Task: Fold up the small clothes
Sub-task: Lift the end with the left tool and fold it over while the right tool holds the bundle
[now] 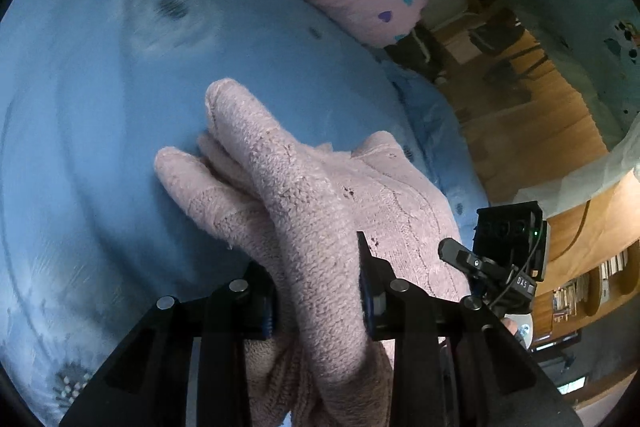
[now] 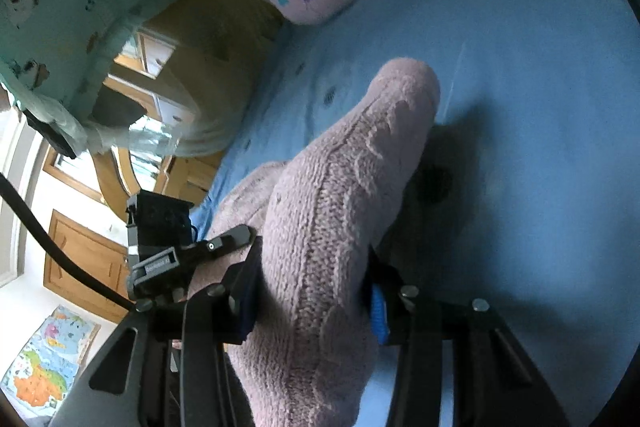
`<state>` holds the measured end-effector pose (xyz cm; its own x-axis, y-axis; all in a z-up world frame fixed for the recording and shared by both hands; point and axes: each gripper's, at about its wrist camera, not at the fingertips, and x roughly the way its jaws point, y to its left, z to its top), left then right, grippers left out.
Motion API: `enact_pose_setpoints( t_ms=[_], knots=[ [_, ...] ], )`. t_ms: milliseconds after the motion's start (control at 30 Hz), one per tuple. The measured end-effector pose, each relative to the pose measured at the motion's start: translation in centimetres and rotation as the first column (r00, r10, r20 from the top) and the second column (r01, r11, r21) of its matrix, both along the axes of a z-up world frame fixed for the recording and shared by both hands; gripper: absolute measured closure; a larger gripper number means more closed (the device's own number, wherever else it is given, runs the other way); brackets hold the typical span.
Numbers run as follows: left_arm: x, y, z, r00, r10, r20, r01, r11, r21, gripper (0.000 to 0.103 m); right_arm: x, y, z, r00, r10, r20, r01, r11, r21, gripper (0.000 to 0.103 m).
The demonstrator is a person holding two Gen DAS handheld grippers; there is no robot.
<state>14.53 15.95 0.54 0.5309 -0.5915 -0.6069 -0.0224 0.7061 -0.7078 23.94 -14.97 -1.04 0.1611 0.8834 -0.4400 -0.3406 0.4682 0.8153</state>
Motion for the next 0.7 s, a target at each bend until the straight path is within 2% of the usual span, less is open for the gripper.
enact_pose_setpoints(
  t_ms=[200, 400, 533, 600, 700],
  knots=[
    [5.7, -1.9, 2.7, 0.998, -0.034, 0.059, 0.035, 0.999, -0.026, 0.079, 4.6, -4.2, 4.2, 0.996, -0.070, 0.056, 0.069, 0.998, 0.014, 0.058],
    [13.7, -4.8, 4.0, 0.987, -0.098, 0.125, 0.102, 0.995, -0.018, 0.079, 10.7, -9.0, 5.9, 0.988, -0.123, 0.091, 0.120, 0.992, 0.039, 0.058],
    [18.2, -6.4, 1.7, 0.983, -0.128, 0.135, 0.127, 0.992, 0.014, 0.079, 15.4, -10.9, 3.2, 0.988, -0.126, 0.094, 0.125, 0.992, 0.016, 0.058],
    [19.7, -7.0, -1.2, 0.982, -0.140, 0.127, 0.137, 0.990, 0.034, 0.079, 16.8, -11.5, 0.3, 0.988, -0.124, 0.091, 0.125, 0.992, -0.001, 0.058],
    [20.6, -7.2, -5.5, 0.988, -0.150, 0.039, 0.149, 0.988, 0.037, 0.078, 18.3, -11.7, -5.0, 0.992, -0.125, -0.005, 0.125, 0.989, -0.077, 0.055]
  ],
)
